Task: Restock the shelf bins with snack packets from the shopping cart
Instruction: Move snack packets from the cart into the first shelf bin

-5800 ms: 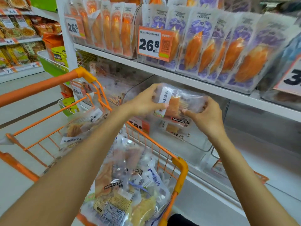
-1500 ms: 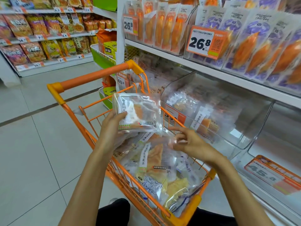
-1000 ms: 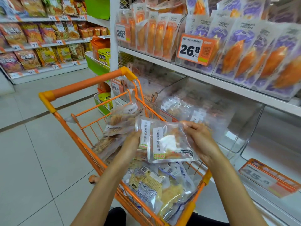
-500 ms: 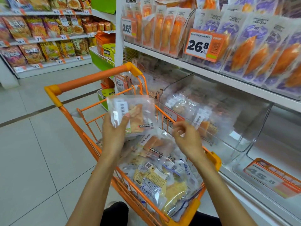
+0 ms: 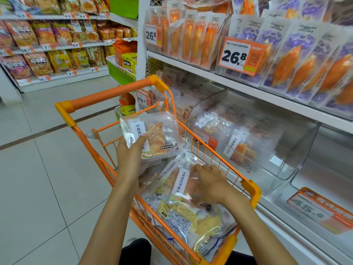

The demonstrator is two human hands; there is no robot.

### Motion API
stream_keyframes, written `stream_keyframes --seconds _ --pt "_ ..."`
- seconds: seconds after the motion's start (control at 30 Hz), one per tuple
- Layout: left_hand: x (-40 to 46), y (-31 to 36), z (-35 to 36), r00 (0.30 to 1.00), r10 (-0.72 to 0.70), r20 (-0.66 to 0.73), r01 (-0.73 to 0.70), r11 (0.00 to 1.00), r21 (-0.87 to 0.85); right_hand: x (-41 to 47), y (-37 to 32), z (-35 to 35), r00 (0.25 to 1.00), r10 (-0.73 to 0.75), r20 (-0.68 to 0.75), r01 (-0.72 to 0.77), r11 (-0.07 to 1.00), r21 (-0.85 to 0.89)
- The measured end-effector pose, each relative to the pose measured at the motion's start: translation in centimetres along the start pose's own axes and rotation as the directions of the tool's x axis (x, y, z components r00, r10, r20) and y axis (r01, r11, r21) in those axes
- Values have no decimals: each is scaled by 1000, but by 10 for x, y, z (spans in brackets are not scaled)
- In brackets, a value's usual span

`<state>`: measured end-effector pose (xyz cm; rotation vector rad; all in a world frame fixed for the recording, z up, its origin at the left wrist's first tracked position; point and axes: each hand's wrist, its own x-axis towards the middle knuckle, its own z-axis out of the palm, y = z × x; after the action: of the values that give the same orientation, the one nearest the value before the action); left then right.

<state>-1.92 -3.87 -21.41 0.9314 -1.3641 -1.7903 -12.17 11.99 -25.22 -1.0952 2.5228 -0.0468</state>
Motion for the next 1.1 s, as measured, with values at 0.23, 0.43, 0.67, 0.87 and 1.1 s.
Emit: stream_keyframes --seconds 0.23,0.43,0.67,0.87,1.1 --pt "2 1 5 994 -27 108 11 989 145 -5 34 -13 986 -131 -99 160 905 395" --pt "-6 -10 8 948 -23 319 -96 931 351 -35 45 -40 916 -378 -137 345 564 750" --pt "-15 -29 34 866 -314 390 93 866 491 -9 36 -21 871 33 -490 361 634 684" --pt "-19 -32 47 826 -336 453 170 914 368 -2 33 -19 851 172 -496 315 588 745" --pt "-21 -42 37 757 -341 558 59 886 460 -3 33 -18 830 189 -525 233 738 634"
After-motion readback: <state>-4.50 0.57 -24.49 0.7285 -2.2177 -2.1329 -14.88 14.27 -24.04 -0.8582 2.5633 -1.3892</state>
